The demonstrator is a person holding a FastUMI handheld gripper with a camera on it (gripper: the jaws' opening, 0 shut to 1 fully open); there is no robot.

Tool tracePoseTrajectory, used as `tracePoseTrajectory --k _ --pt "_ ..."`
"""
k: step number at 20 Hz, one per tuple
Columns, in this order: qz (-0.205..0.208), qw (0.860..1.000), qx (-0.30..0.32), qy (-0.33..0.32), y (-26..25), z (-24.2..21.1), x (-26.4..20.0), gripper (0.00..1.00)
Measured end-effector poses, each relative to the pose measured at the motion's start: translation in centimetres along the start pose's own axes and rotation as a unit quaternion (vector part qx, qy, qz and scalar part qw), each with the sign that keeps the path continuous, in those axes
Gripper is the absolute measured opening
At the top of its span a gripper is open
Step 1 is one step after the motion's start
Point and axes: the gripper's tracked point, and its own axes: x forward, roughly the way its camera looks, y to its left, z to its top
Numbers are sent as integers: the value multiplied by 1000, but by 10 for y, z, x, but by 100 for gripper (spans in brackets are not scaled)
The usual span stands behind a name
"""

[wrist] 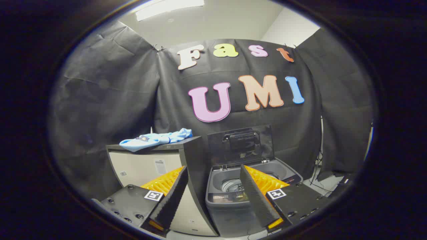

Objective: Put the clothes into the washing machine and then close the washing machine lid.

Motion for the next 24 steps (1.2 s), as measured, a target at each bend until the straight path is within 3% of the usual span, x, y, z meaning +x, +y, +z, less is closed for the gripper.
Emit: tracePoseTrajectory --k 9,15,20,24 --pt "-21 1000 6 -4 -44 28 -35 97" --pt "-45 998 50 -4 -66 37 -43 98" --pt "-35 998 50 3 -45 37 -31 98" --pt "-22 1000 3 13 -14 36 -11 98"
